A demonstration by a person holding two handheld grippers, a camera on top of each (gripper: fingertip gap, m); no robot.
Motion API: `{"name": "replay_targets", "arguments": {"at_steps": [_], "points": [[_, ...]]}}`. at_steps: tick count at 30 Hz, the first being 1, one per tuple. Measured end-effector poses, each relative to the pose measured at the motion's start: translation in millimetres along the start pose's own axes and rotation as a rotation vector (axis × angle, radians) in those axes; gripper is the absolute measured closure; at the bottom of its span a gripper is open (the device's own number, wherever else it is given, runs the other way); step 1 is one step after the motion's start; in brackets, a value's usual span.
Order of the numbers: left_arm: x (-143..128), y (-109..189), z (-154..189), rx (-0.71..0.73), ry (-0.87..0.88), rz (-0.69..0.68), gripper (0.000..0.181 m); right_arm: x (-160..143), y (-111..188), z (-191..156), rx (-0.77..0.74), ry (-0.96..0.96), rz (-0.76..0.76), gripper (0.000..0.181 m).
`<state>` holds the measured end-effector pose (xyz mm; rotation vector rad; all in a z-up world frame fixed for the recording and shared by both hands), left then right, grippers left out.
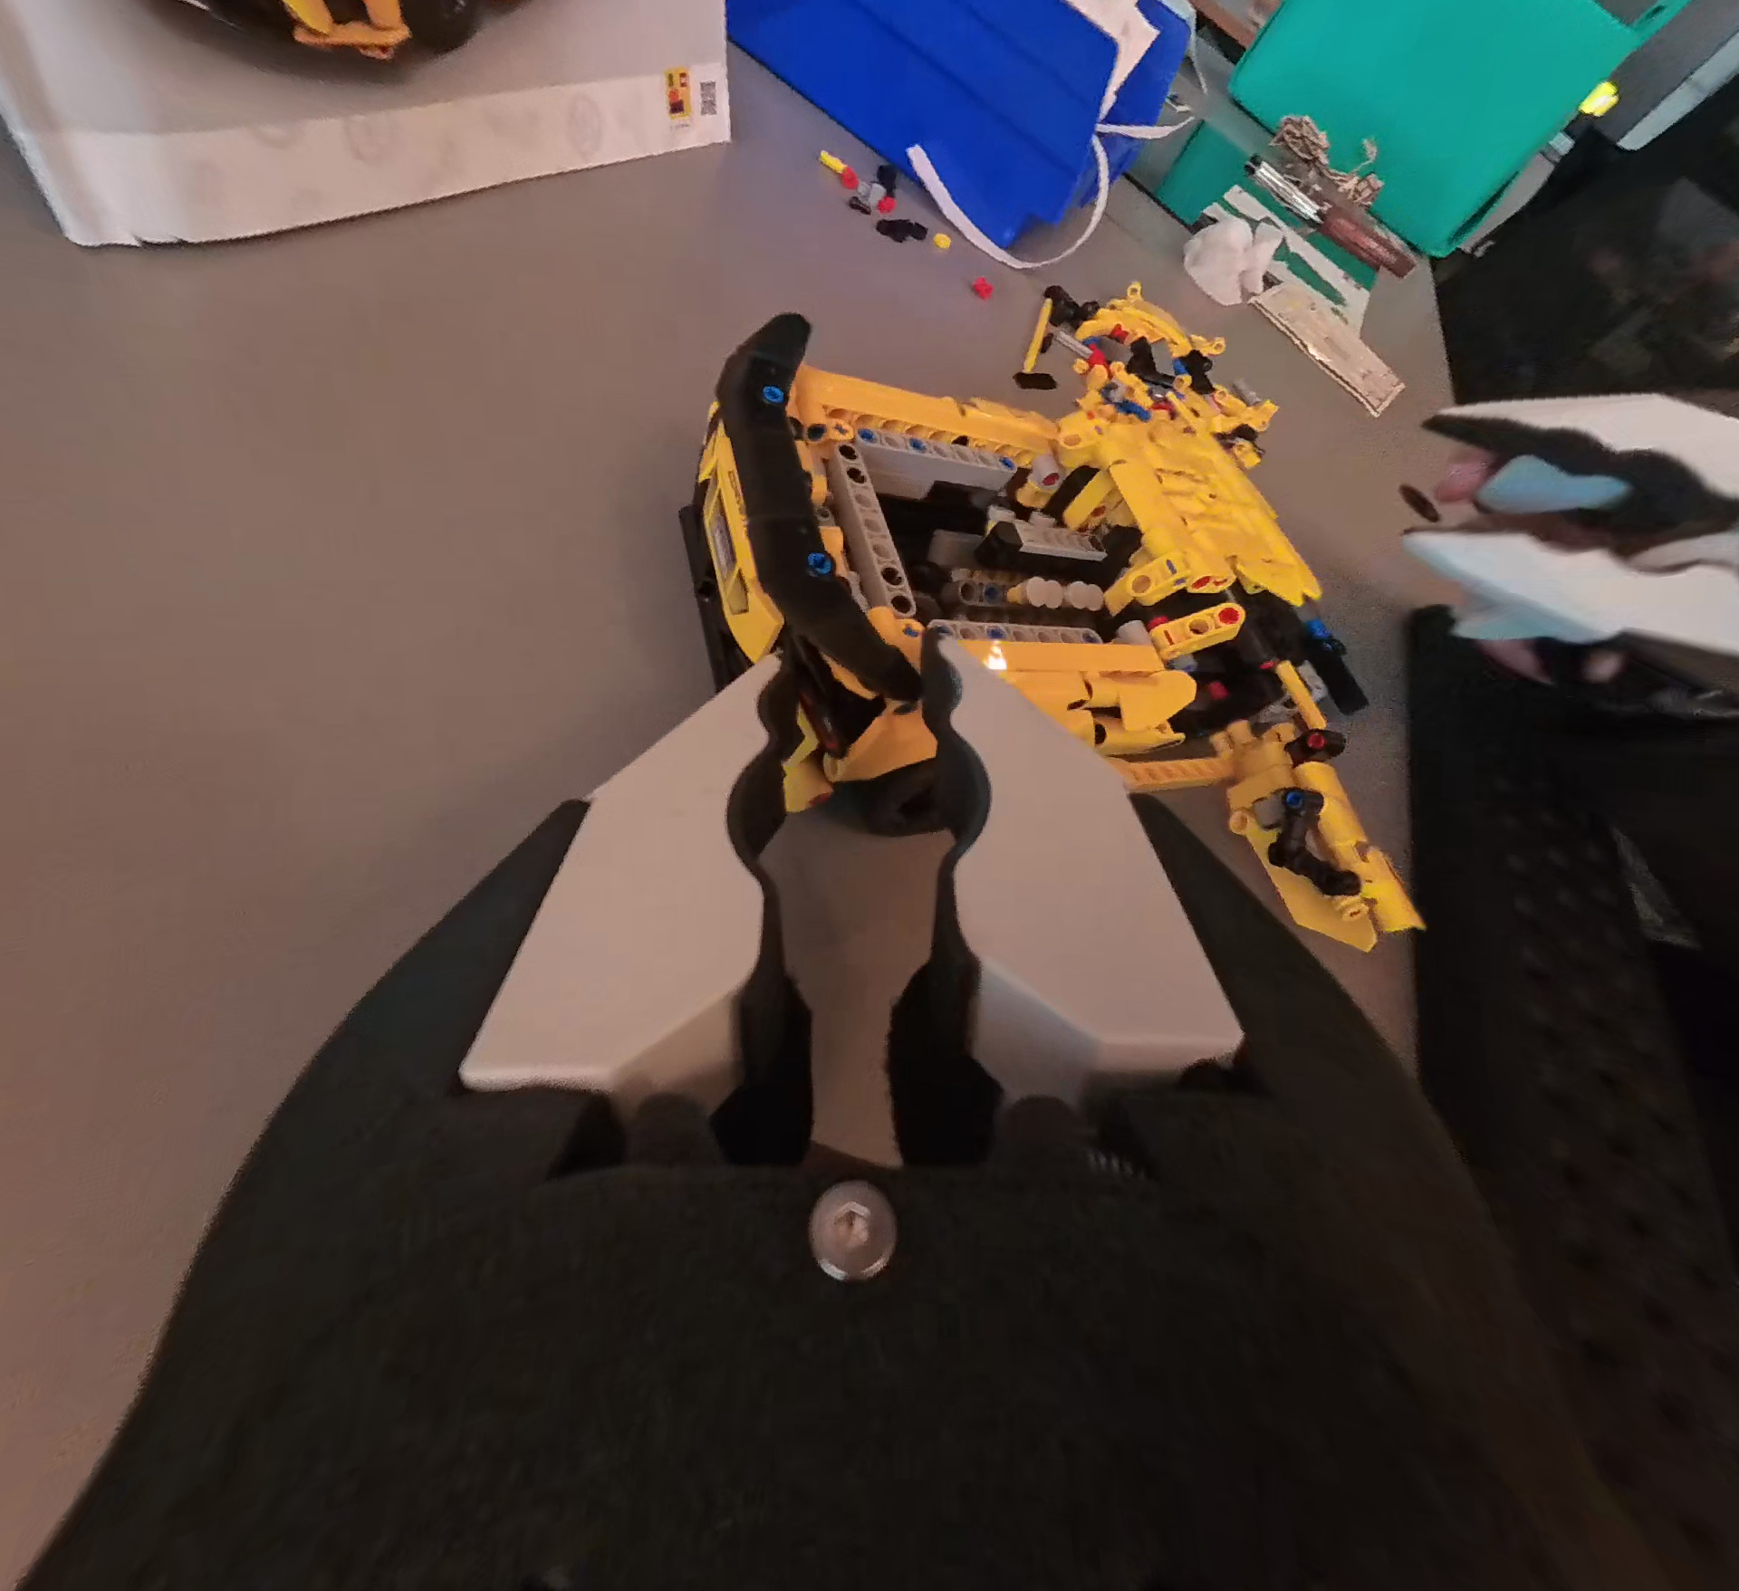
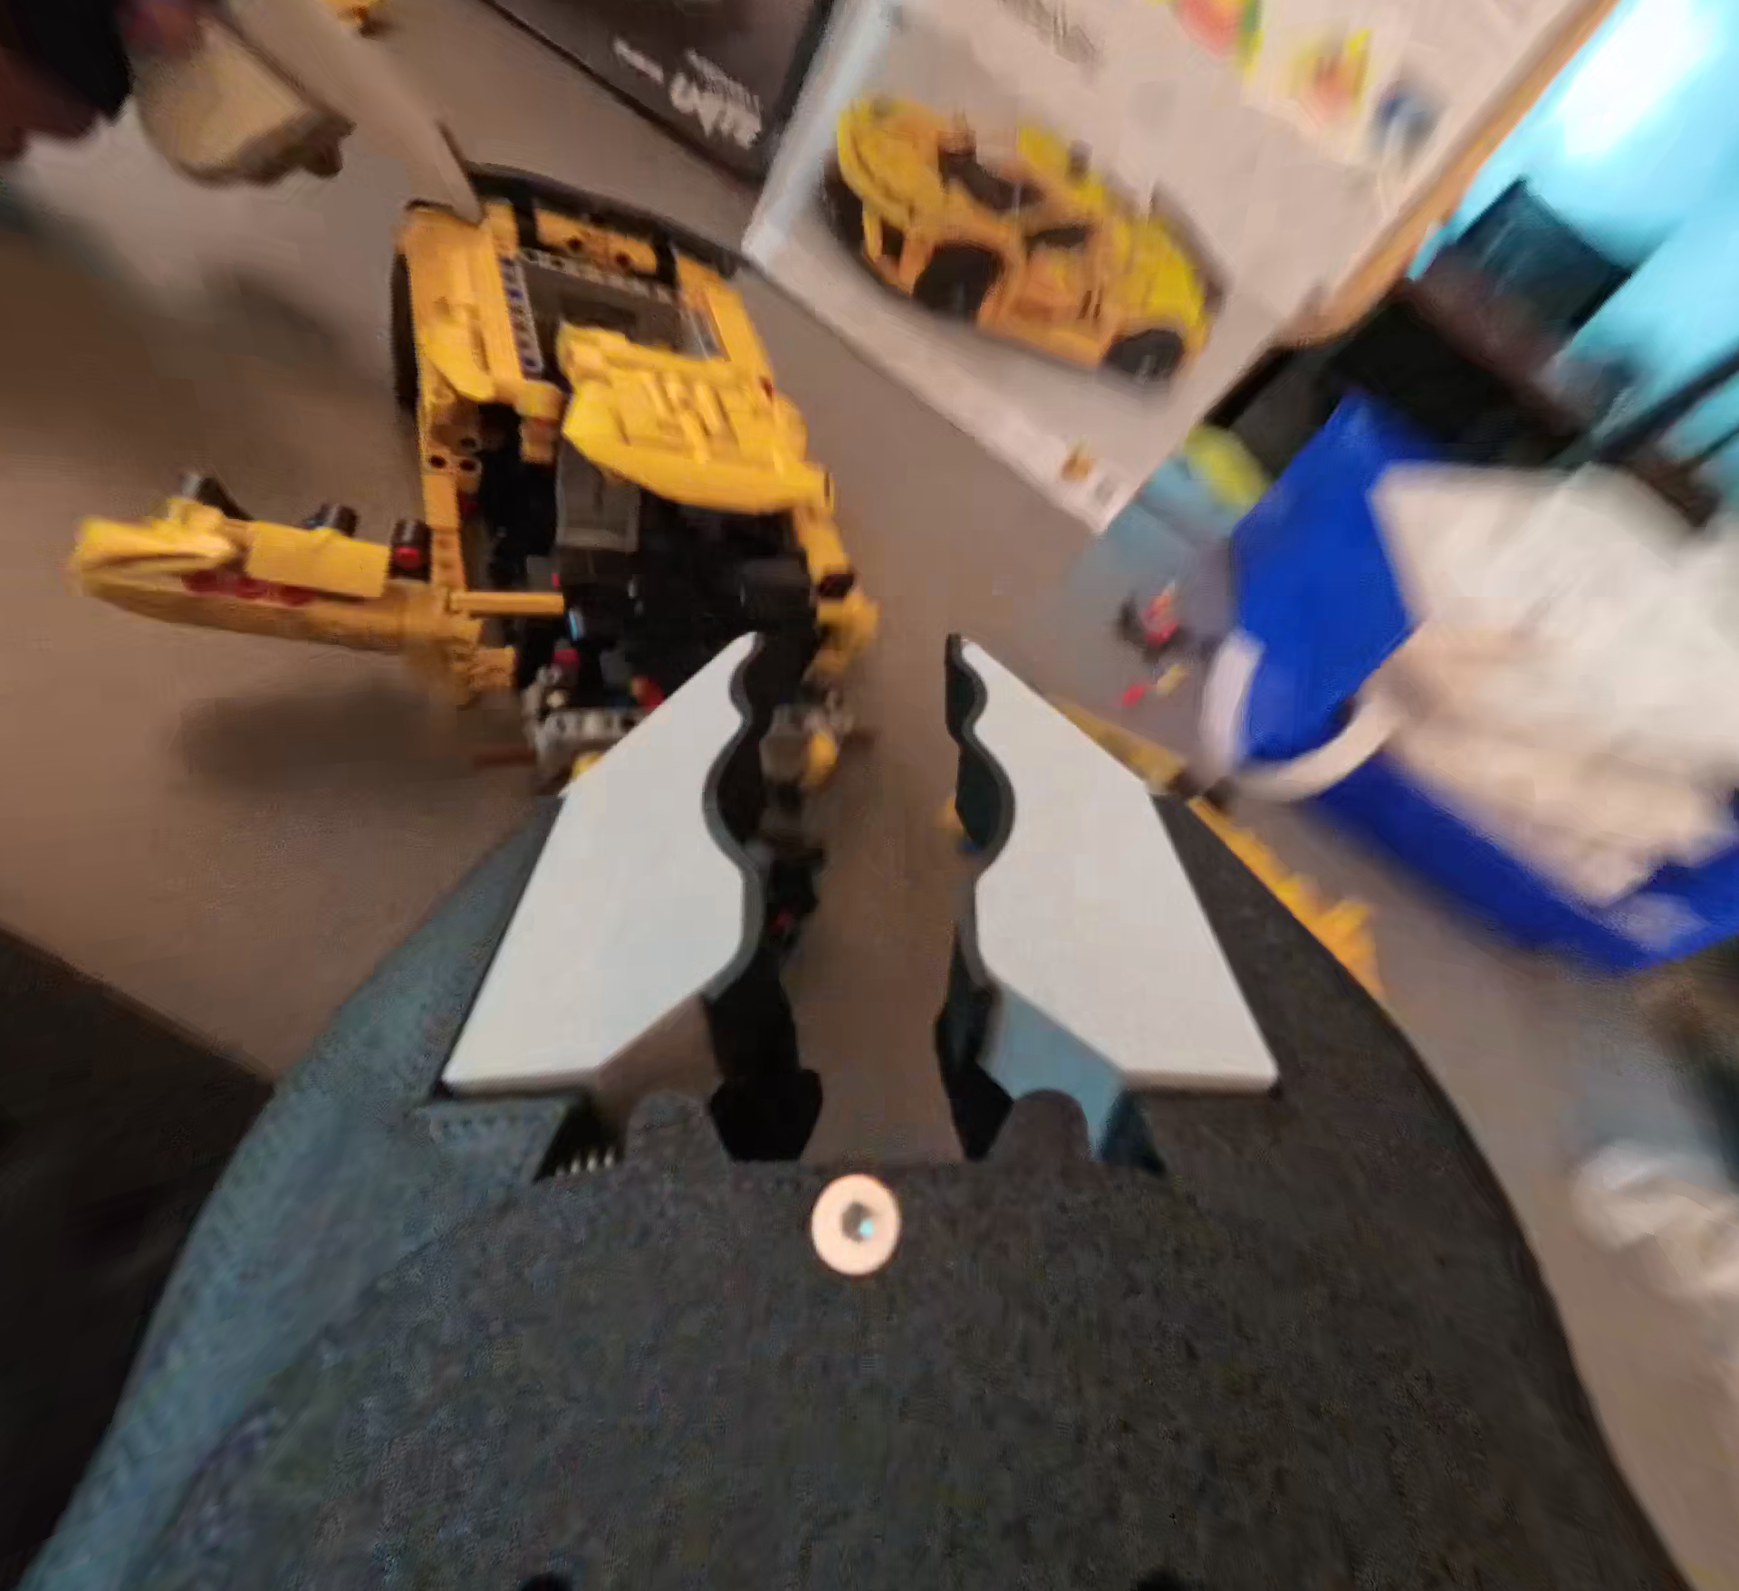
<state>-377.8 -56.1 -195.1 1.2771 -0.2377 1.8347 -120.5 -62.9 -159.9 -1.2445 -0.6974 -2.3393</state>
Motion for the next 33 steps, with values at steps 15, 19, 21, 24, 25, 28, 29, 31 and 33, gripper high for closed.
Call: {"name": "replay_targets", "arguments": {"at_steps": [15,19,21,24,25,28,29,31,33], "points": [[-3,33,-8,0.111,0.059,0.075,0.165,-27,-52,-26,0.478,-0.705,-0.465,0.102],[-10,67,-1,0.252,0.079,0.100,0.166,-11,-77,-37,0.616,-0.705,-0.482,0.105],[-21,88,11,0.332,0.106,0.081,0.166,-2,-93,-44,0.675,-0.696,-0.485,0.110],[-46,108,34,0.409,0.089,0.029,0.166,13,-123,-54,0.741,-0.699,-0.474,0.114],[-53,110,45,0.385,0.077,0.029,0.169,17,-132,-58,0.759,-0.705,-0.471,0.115],[-67,114,69,0.329,0.056,-0.006,0.181,32,-139,-70,0.852,-0.710,-0.481,0.118],[-66,120,71,0.364,-0.026,-0.025,0.181,39,-135,-69,0.854,-0.723,-0.468,0.121],[-53,129,73,0.417,-0.307,-0.032,0.178,62,-117,-63,0.846,-0.768,-0.358,0.130],[-40,131,69,0.462,-0.611,-0.047,0.158,85,-94,-70,0.888,-0.813,-0.271,0.133]]}}
Point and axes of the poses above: each gripper's, where its closed fingertips meet, y back along the fingers, x out of its top, z = x × y across the jaws, the point moved 4 cm from there along y, back along the fingers, and after that the axes turned 9 degrees about -x, right-handed, at the moved point
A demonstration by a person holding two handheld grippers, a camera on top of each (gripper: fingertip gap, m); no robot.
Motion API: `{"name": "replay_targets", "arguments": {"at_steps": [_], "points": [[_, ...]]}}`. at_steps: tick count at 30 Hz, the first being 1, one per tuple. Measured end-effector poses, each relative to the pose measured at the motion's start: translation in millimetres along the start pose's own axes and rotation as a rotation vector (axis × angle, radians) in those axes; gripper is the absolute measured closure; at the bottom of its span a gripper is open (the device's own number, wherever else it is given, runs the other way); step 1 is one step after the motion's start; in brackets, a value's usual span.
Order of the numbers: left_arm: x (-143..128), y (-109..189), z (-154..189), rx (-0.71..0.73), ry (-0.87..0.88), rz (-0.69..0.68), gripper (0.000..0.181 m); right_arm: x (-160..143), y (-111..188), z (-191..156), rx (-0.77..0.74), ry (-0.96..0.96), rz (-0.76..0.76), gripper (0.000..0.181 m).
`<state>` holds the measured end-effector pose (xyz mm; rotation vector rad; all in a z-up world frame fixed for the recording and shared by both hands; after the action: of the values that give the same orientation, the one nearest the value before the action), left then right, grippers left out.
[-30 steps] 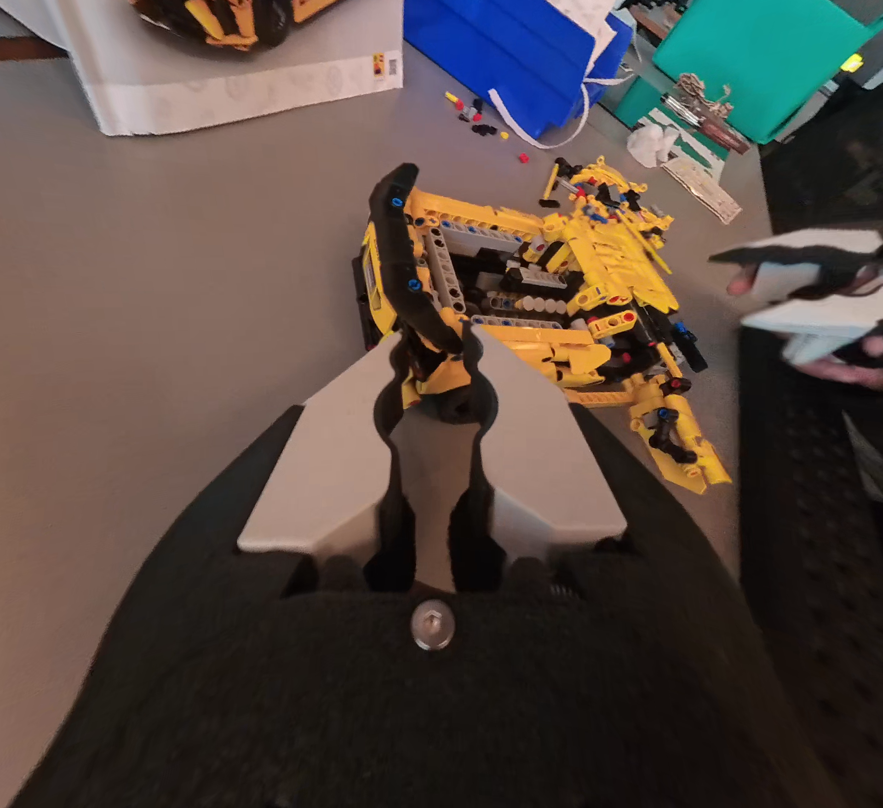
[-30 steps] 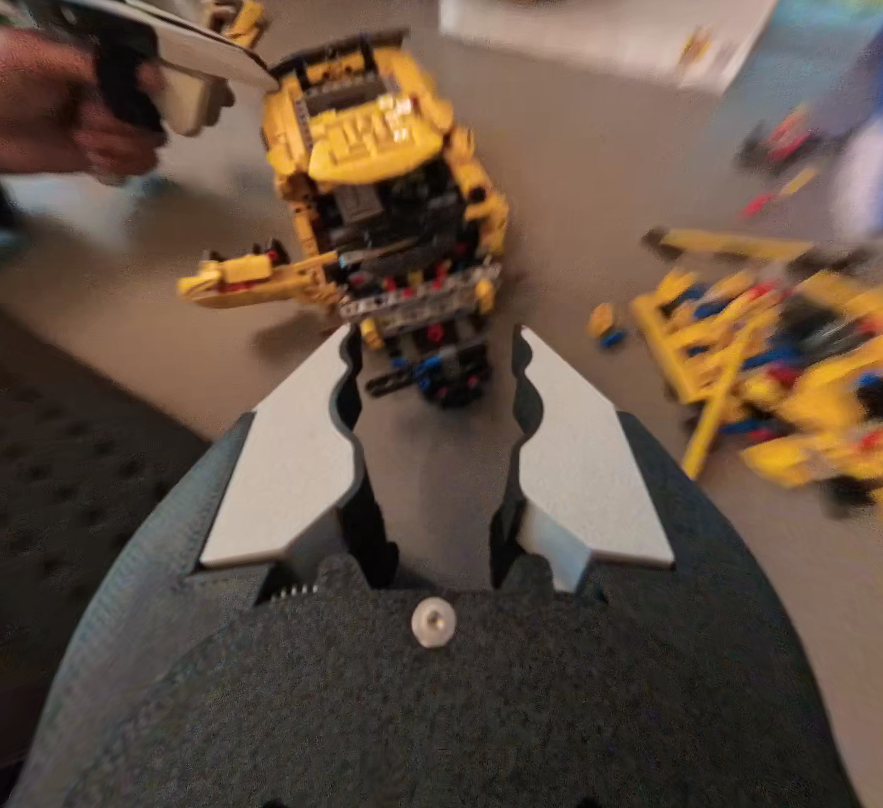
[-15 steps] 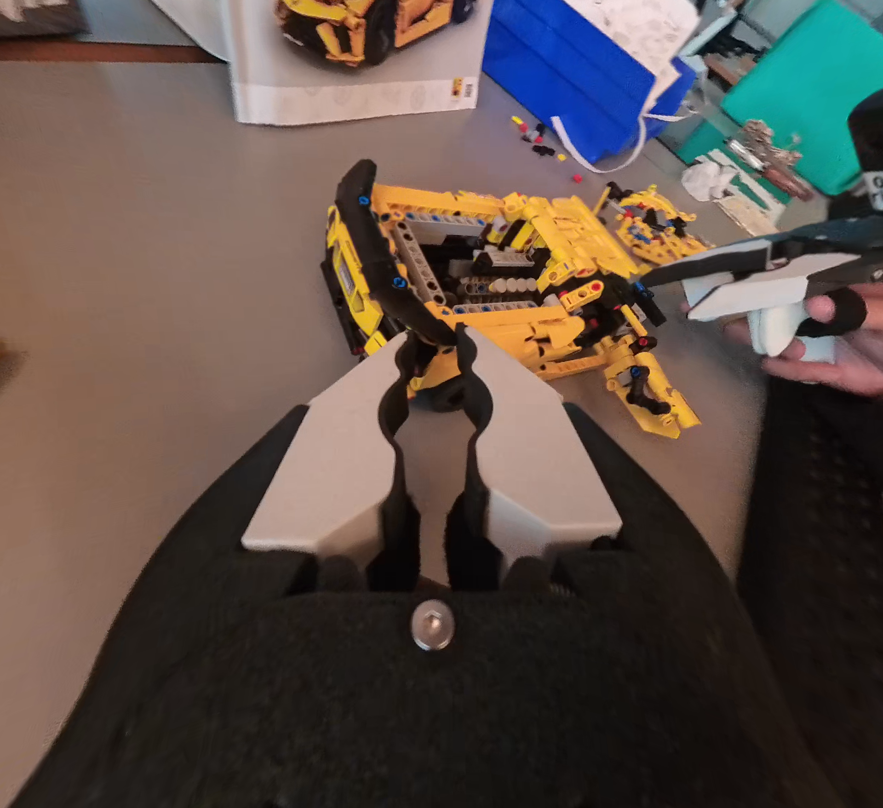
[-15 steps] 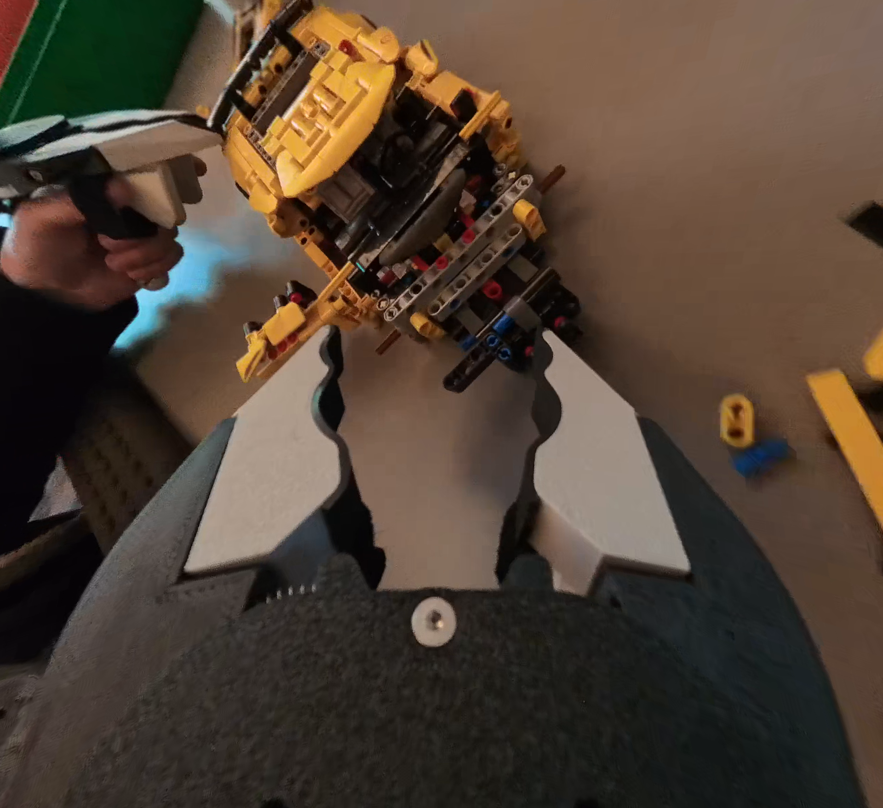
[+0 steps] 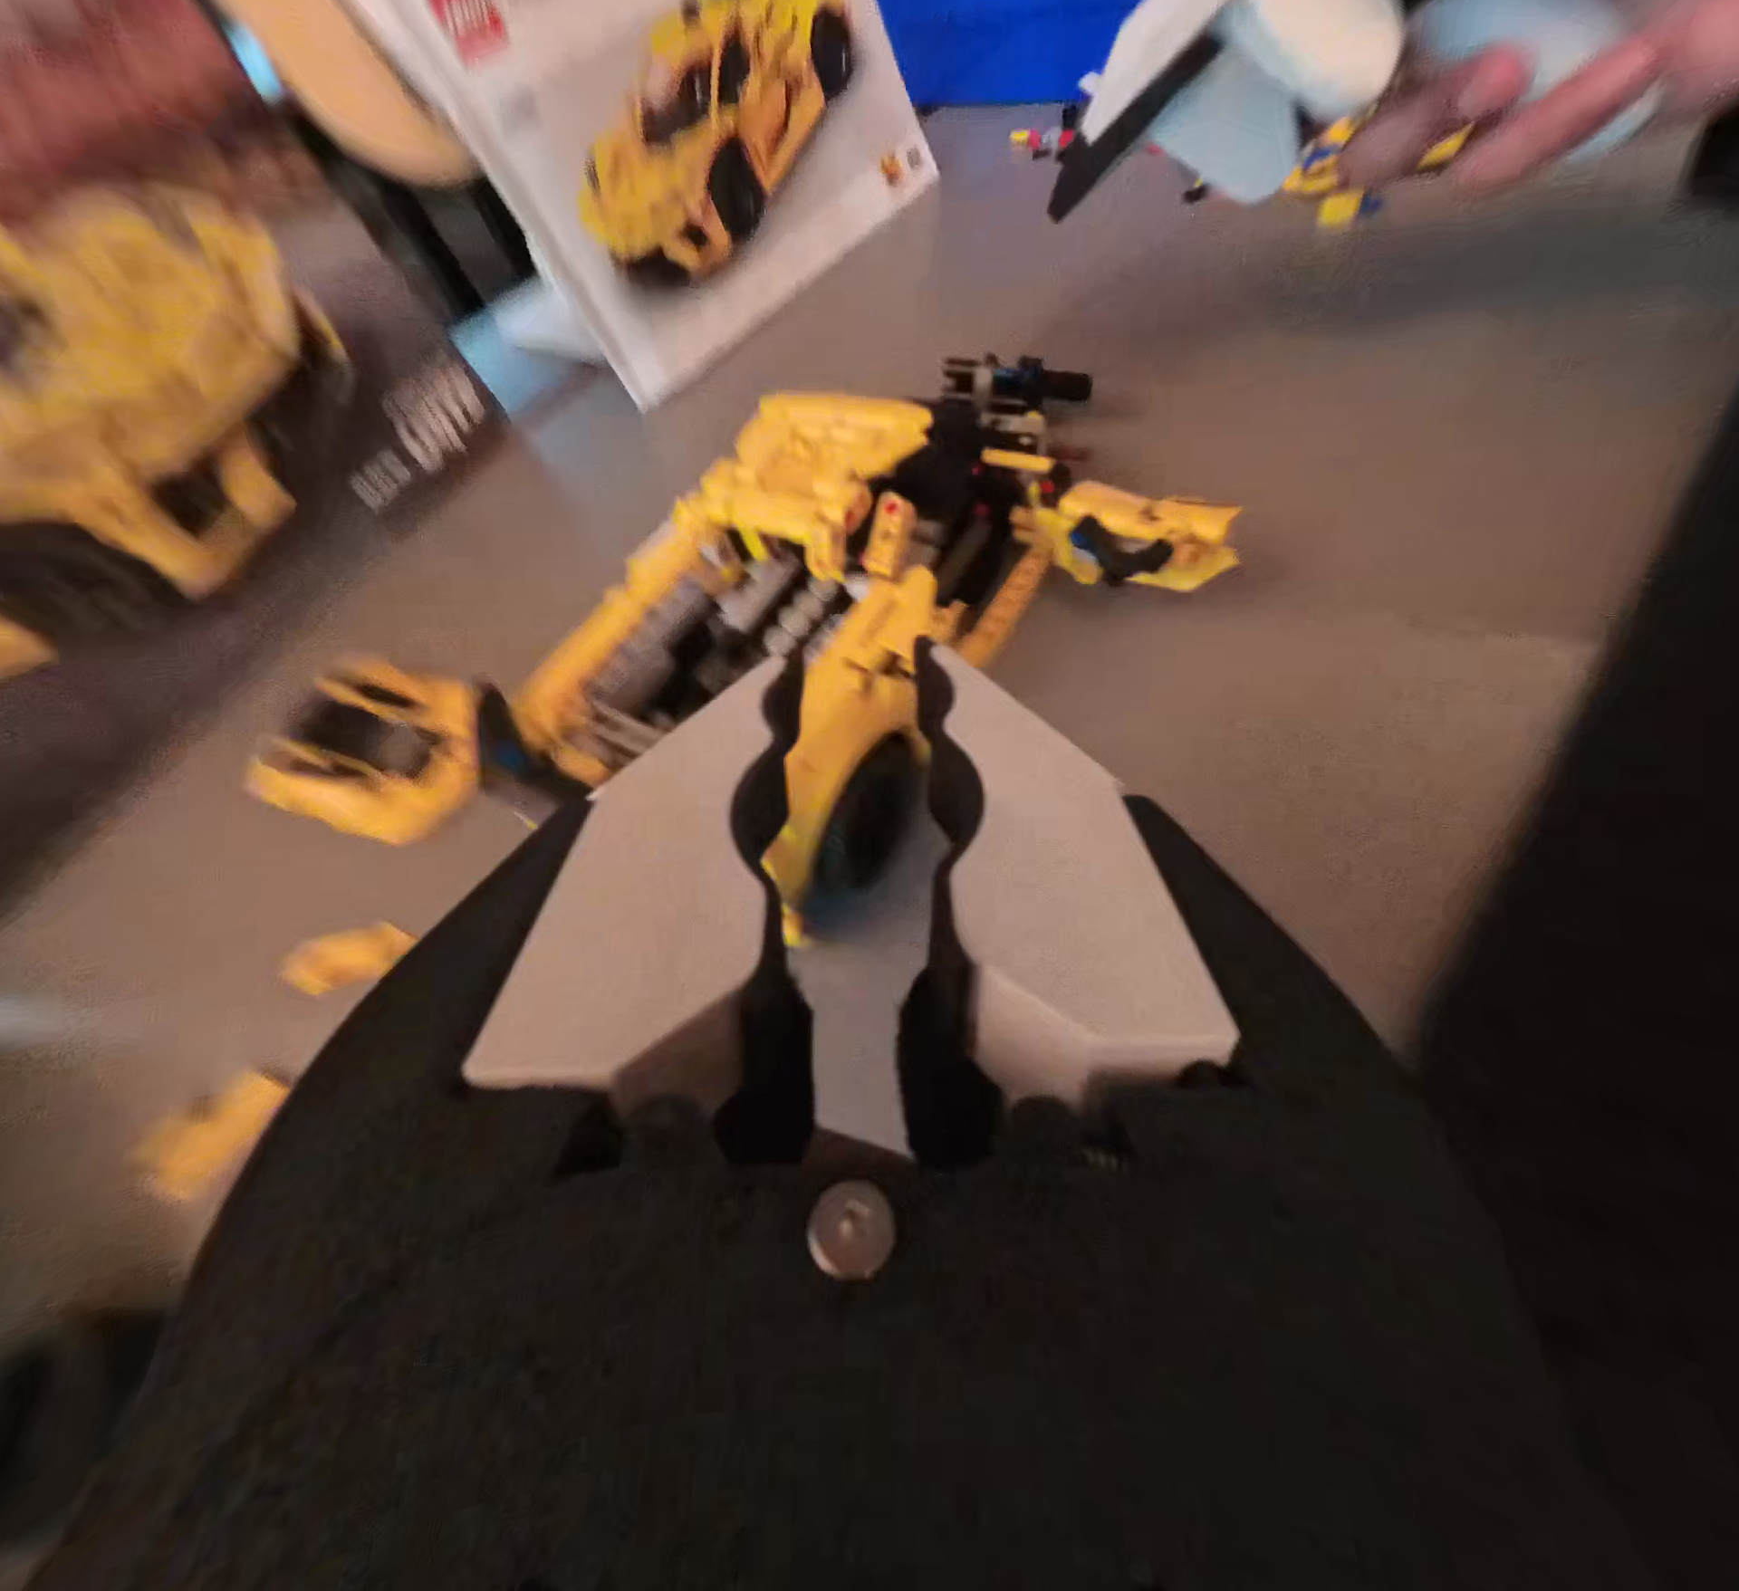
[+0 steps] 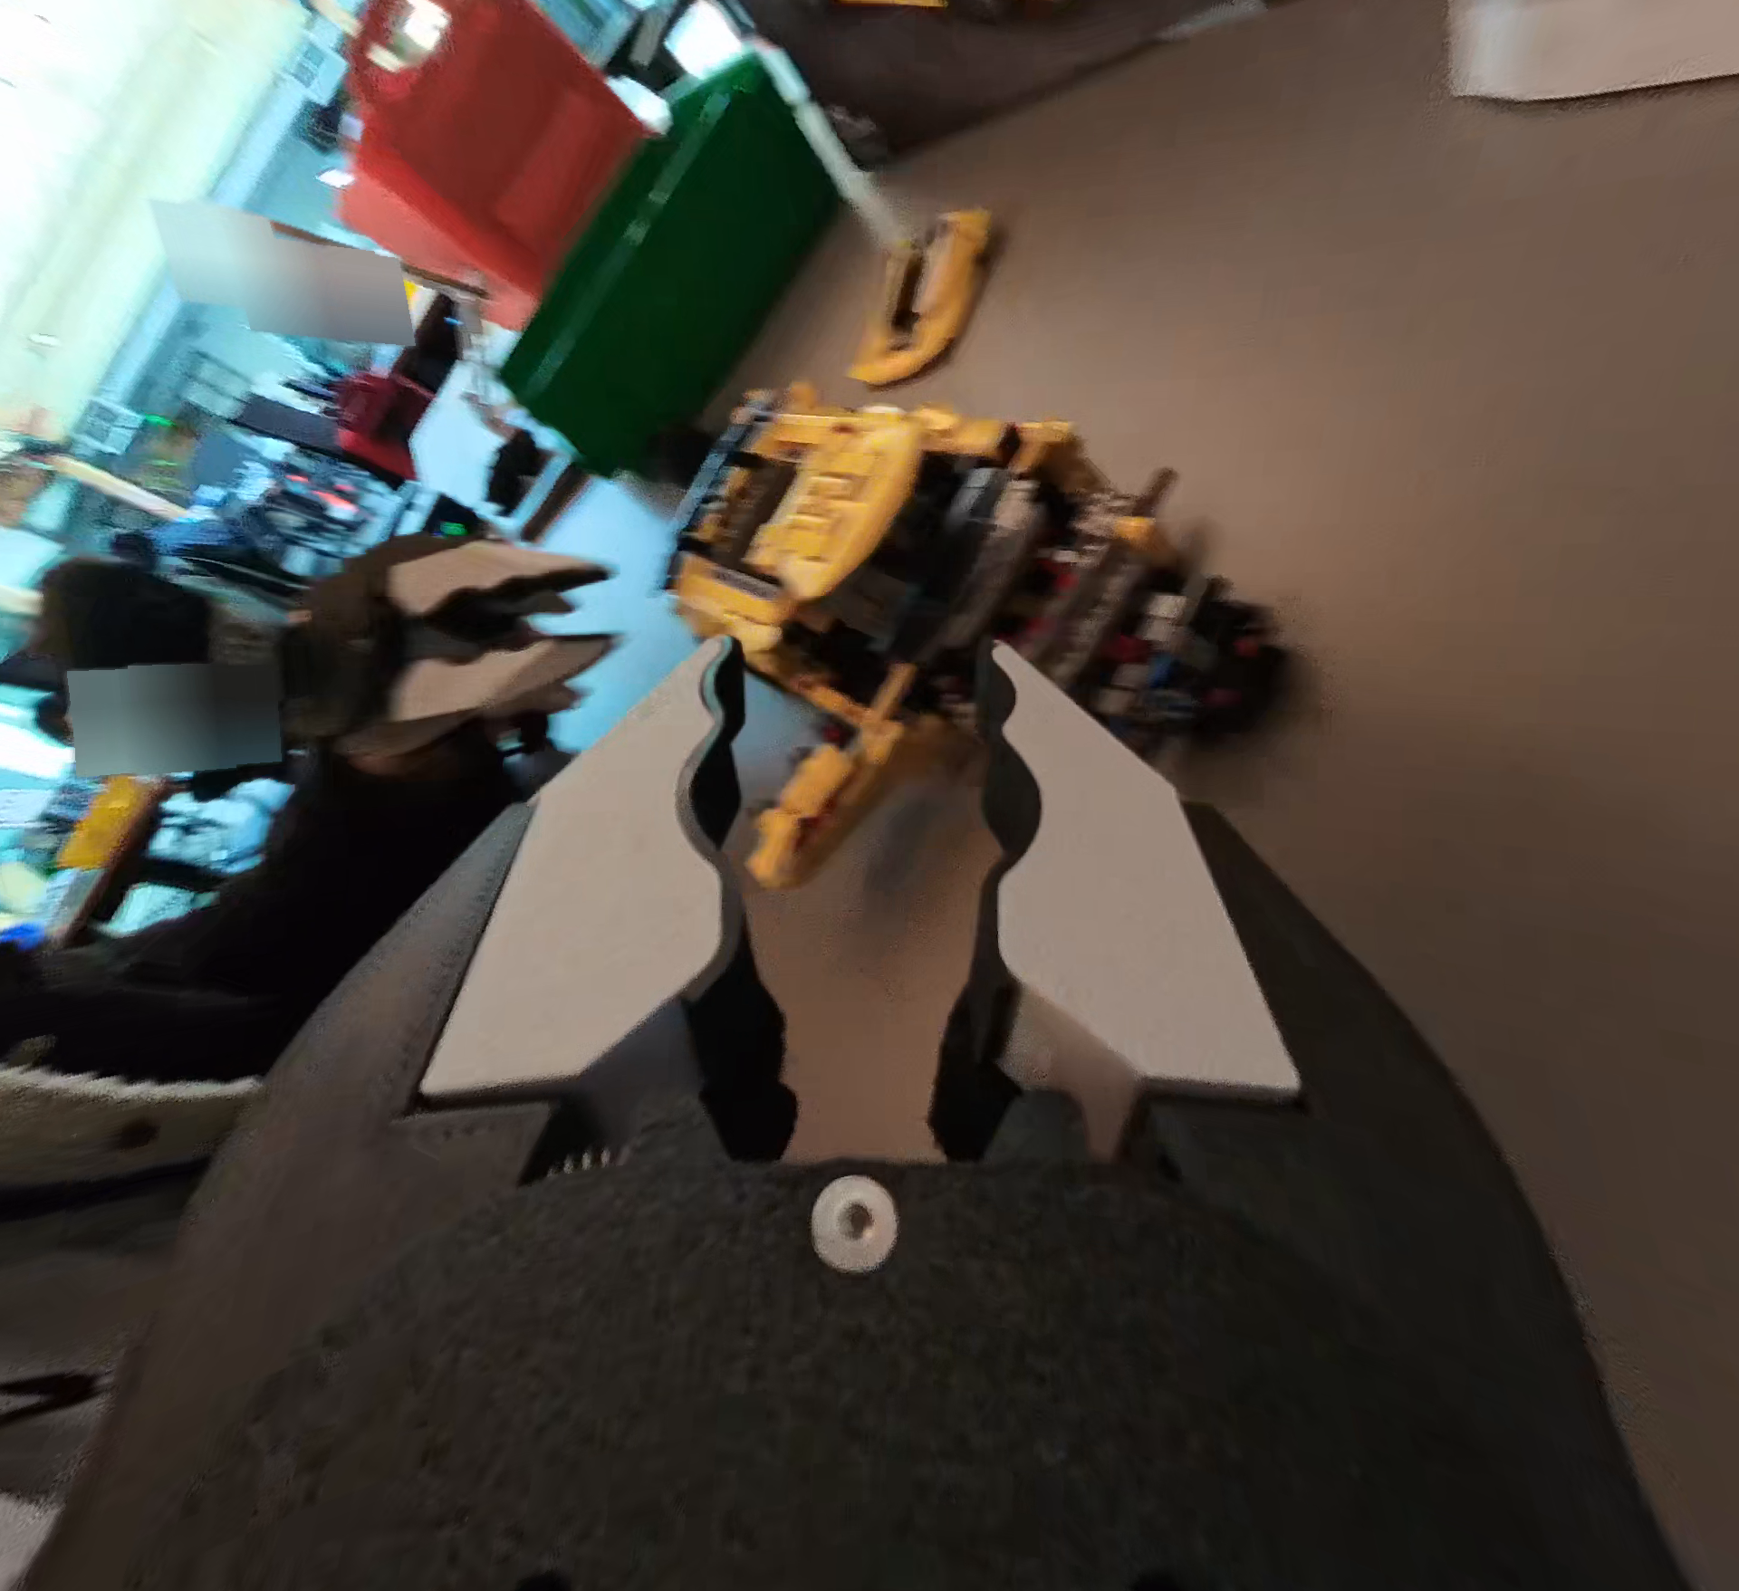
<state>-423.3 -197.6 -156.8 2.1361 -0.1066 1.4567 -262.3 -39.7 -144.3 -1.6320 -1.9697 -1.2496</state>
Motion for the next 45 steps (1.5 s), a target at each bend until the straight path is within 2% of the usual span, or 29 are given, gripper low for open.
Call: {"name": "replay_targets", "arguments": {"at_steps": [2,4,7,10,11,13,15,18,22,25,26,27,30,35,39,40,42,44,45], "points": [[1,-4,-11,0.058,-0.202,-0.001,0.155,-15,-6,-32,0.102,-0.006,-0.028,0.132],[2,-7,-21,0.063,-0.217,0.019,0.153,-35,-16,-55,0.175,0.012,-0.100,0.136],[0,-3,-33,-0.018,-0.025,0.089,0.132,-55,-25,-68,0.212,0.062,-0.062,0.153],[-9,12,-59,0.071,0.119,0.122,0.132,-65,-30,-64,0.252,0.087,0.096,0.160],[-12,18,-67,0.120,0.131,0.138,0.132,-64,-30,-60,0.244,0.055,0.099,0.154],[-18,26,-76,0.181,0.150,0.200,0.132,-53,-22,-61,0.255,0.080,0.144,0.160],[-30,20,-72,0.139,0.239,0.192,0.132,-49,-20,-52,0.187,0.083,0.190,0.165],[-45,5,-63,0.074,0.350,0.129,0.127,-53,-22,-55,0.256,0.019,0.155,0.163],[-42,-5,-56,0.033,0.403,0.117,0.124,-56,-28,-57,0.248,0.044,0.126,0.165],[-40,-7,-58,0.041,0.442,0.099,0.139,-60,-31,-64,0.269,0.074,0.093,0.165],[-41,-8,-59,0.033,0.461,0.082,0.177,-62,-31,-66,0.269,0.090,0.087,0.165],[-42,-10,-60,0.030,0.492,0.073,0.181,-62,-32,-67,0.262,0.109,0.087,0.166],[-41,-14,-65,0.049,0.585,0.073,0.181,-65,-35,-69,0.259,0.126,0.070,0.167],[-35,-17,-54,0.054,0.608,0.036,0.181,-63,-32,-67,0.261,0.106,0.086,0.168],[-20,0,-56,0.151,0.649,0.085,0.181,-55,-22,-60,0.280,0.041,0.146,0.169],[-20,5,-62,0.192,0.686,0.078,0.178,-52,-20,-58,0.287,0.020,0.162,0.169],[-27,11,-72,0.229,0.765,0.026,0.156,-48,-18,-54,0.303,-0.028,0.179,0.169],[-35,8,-76,0.180,0.824,-0.047,0.143,-46,-16,-51,0.327,-0.071,0.186,0.169],[-38,5,-77,0.149,0.848,-0.070,0.130,-45,-16,-50,0.335,-0.085,0.189,0.170]]}}
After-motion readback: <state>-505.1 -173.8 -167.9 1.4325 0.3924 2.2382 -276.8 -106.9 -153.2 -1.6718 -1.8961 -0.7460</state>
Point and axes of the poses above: each gripper's, where its closed fingertips meet, y back along the fingers, x out of its top, z = x × y across the jaws, the point moved 4 cm from there along y, back along the fingers, and after that the axes turned 9 degrees about -x, right-handed, at the moved point
